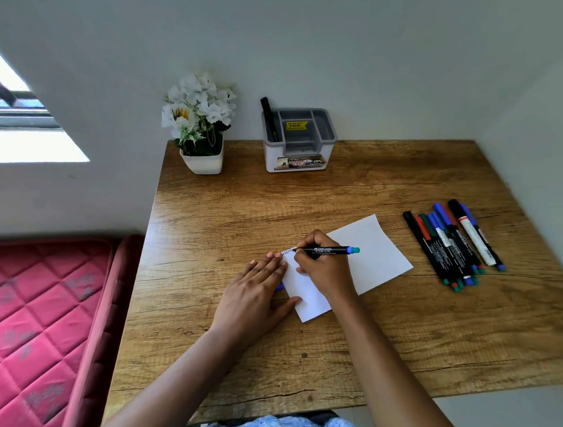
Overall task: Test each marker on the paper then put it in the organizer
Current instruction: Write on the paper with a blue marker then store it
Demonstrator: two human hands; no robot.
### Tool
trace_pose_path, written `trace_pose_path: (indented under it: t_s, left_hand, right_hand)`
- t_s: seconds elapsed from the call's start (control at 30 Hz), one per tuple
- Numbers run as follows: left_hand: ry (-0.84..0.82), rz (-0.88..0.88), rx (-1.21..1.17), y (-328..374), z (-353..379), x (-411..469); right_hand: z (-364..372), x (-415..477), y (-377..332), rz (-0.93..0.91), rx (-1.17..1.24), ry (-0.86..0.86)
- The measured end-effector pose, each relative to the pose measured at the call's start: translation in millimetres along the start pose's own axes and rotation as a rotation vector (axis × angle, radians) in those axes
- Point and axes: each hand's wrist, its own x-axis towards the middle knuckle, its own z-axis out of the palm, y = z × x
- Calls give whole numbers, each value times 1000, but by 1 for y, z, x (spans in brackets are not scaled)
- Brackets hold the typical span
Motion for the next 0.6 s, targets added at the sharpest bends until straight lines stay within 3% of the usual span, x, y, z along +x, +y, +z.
trace_pose_path:
  t_s: [0.6]
  left_hand:
    - [4,-2,-11,-1,1,-1]
  right_hand:
    - [1,0,0,6,-19,15]
